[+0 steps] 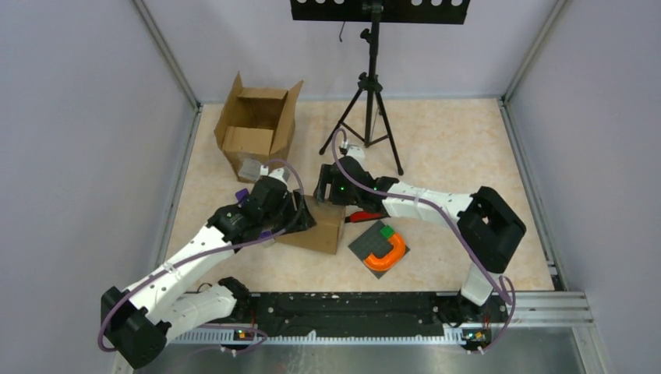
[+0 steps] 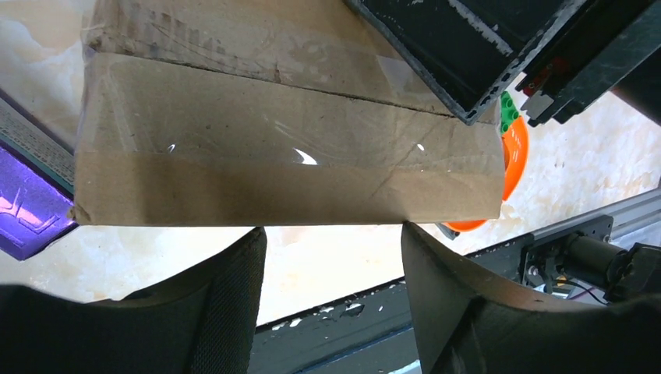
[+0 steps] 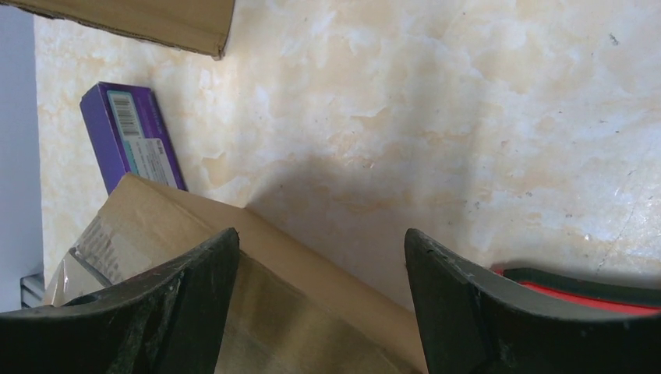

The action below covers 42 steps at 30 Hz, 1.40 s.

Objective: Unpack the express box
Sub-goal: Place the express box at the center of the board, then pick up the knife at the center of the board.

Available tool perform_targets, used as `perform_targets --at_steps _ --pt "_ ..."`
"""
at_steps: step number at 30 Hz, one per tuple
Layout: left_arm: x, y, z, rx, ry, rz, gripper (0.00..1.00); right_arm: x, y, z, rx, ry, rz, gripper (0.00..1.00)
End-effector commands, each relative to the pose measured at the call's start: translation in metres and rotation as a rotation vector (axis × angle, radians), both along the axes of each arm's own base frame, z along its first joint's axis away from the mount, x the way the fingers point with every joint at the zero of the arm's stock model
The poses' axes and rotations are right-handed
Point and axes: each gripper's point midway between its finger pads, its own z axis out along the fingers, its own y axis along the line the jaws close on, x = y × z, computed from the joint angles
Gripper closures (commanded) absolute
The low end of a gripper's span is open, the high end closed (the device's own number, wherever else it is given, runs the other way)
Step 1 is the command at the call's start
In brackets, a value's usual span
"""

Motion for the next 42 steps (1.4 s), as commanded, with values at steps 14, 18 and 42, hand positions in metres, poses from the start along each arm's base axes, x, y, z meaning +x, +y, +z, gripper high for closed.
perform_targets --at_steps 14,18,42 --pt "-0.021 0.004 0.017 -0.123 -0.046 -0.007 0.29 -0.001 -0.077 0.047 -0.073 -0.16 0.1 0.16" --pt "-0.021 -0.002 0.007 -0.136 -0.031 -0.02 0.27 0.0 -0.097 0.035 -0.093 -0.196 0.177 0.14" --pt "0.06 0.011 0.001 -0.021 -0.08 -0.018 0.24 -0.003 -0.117 -0.04 -0.348 -0.287 0.445 0.17"
